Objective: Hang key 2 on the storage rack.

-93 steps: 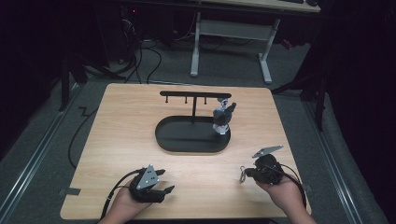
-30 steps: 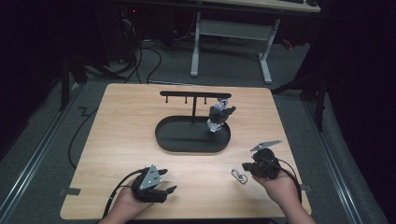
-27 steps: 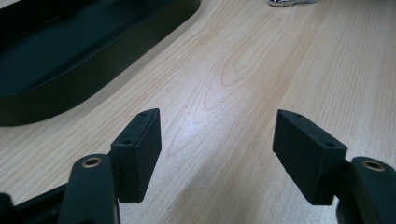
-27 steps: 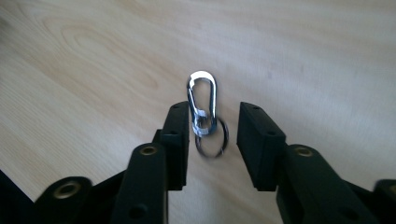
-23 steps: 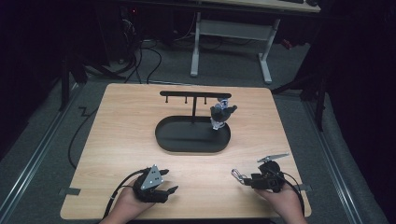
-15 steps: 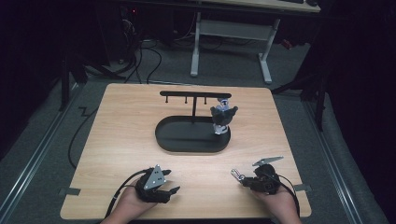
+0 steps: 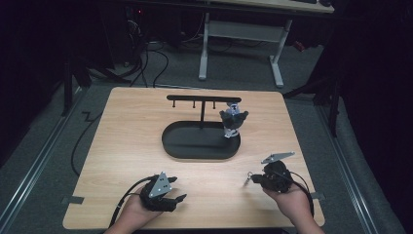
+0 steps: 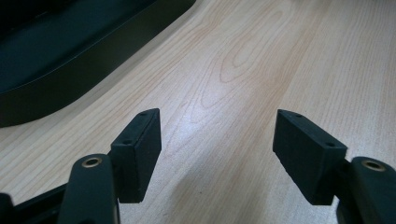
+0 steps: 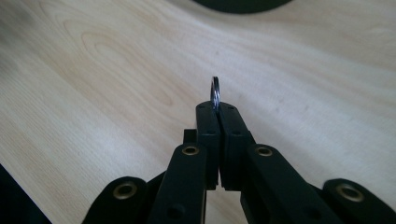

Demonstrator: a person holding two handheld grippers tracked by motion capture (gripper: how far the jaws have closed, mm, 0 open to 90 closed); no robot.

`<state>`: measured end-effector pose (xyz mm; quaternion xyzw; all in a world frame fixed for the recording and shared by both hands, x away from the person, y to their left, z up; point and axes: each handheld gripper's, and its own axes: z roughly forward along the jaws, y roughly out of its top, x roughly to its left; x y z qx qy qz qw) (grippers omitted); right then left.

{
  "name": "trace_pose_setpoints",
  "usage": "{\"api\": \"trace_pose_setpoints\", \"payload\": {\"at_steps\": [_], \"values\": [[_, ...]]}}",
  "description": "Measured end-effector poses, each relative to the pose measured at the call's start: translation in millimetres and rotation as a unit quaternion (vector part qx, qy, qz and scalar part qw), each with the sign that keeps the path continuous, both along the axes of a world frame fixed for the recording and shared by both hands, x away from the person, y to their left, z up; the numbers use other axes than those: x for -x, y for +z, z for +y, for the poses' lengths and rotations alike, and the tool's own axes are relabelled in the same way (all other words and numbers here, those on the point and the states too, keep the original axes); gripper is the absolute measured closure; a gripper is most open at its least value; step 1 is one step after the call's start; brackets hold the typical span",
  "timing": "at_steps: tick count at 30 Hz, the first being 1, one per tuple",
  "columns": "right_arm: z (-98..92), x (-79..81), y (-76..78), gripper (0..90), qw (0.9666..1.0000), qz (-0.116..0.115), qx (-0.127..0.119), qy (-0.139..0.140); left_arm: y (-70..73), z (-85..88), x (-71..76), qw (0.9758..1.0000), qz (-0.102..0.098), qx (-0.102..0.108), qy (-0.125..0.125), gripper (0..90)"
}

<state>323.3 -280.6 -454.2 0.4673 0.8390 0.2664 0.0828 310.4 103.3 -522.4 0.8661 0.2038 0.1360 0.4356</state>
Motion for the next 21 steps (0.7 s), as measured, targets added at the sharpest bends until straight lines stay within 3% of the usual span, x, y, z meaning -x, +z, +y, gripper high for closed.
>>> {"api": "trace_pose_setpoints", "payload": {"at_steps": [11,21], "values": [[20.4,-37.3,53.8,89.6,0.9993,-0.016,0.023,0.025,2.6,13.8,3.2,0.9998,-0.001,0.005,0.018,33.2],[48.6,-76.2,83.0,89.6,0.9986,-0.021,0.016,0.045,2.8,38.0,11.8,0.9985,0.002,0.011,0.054,33.4]]}}
